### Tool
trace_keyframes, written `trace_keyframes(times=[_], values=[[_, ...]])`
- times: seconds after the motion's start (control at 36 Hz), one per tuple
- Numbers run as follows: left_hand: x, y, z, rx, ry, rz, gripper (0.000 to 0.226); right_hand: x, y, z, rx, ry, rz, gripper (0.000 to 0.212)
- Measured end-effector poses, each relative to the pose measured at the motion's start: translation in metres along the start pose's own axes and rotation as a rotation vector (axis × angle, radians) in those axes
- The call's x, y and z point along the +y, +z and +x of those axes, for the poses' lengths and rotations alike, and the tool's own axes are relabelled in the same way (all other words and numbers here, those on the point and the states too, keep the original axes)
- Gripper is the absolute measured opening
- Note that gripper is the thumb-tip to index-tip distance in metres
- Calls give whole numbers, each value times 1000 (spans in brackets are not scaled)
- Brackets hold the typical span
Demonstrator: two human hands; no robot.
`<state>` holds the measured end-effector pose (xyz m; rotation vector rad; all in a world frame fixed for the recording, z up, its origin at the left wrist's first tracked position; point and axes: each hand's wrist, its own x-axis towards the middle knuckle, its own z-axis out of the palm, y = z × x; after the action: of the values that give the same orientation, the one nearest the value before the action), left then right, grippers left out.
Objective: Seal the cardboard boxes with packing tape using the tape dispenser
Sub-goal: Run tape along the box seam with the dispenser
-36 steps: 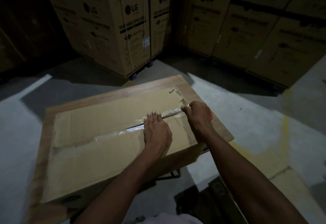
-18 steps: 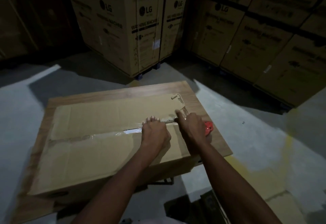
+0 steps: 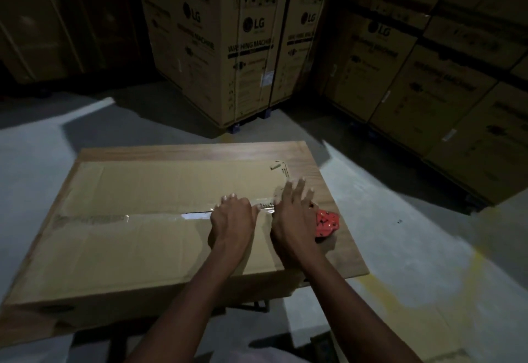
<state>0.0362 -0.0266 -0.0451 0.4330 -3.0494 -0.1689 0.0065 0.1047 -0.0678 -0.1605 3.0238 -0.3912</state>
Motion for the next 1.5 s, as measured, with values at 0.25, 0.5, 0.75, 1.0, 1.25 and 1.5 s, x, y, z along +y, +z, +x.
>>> trace_keyframes(times=[0.25, 0.5, 0.75, 1.0, 1.25, 1.5], values=[[-25, -2, 6, 17, 51, -68, 35, 6, -9, -4, -199, -259, -291, 60], [-53, -1, -2, -8, 208, -132, 39, -25, -11, -23, -202, -284, -323, 60], [-111, -12, -19, 24, 118, -138, 39, -31, -10, -27, -154, -71, -264, 59], [-134, -22, -8, -39, 241, -22, 42, -92, 19, -36, -172, -239, -206, 60], [-199, -16, -7, -49, 143, -102, 43, -102, 17, -47, -131, -31, -141, 59], [-211, -9, -9, -93, 212, -141, 49, -149, 36, -48, -155, -212, -218, 62]])
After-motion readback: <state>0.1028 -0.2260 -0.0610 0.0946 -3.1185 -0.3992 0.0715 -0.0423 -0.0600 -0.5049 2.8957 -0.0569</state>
